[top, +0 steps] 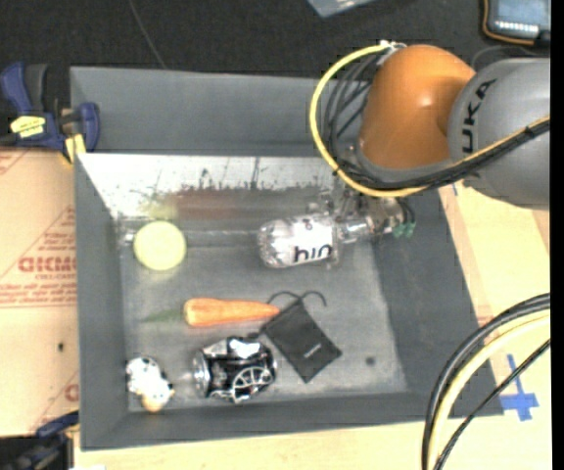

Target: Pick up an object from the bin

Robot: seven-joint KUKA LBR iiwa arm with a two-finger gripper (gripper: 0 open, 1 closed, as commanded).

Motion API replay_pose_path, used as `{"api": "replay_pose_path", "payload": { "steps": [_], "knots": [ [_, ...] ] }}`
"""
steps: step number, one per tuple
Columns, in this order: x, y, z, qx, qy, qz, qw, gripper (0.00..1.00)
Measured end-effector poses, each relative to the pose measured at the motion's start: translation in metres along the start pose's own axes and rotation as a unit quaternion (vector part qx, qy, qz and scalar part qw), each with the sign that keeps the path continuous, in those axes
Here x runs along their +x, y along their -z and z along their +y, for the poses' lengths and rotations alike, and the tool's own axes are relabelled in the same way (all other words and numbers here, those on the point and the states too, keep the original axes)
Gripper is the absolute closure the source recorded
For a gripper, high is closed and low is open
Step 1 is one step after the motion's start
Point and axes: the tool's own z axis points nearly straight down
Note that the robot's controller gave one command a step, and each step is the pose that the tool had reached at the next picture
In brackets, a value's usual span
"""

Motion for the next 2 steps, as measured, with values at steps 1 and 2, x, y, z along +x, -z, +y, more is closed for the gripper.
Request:
{"api": "replay_pose_path", "payload": {
  "steps": [1,2],
  "knots": [
    [0.0,0.0,0.0,0.0,0.0,0.0,1.0,1.0],
    [-0.015,0.063,-0.016,0.001,-0.011,-0.0023,0.9999,1.0]
  ]
}}
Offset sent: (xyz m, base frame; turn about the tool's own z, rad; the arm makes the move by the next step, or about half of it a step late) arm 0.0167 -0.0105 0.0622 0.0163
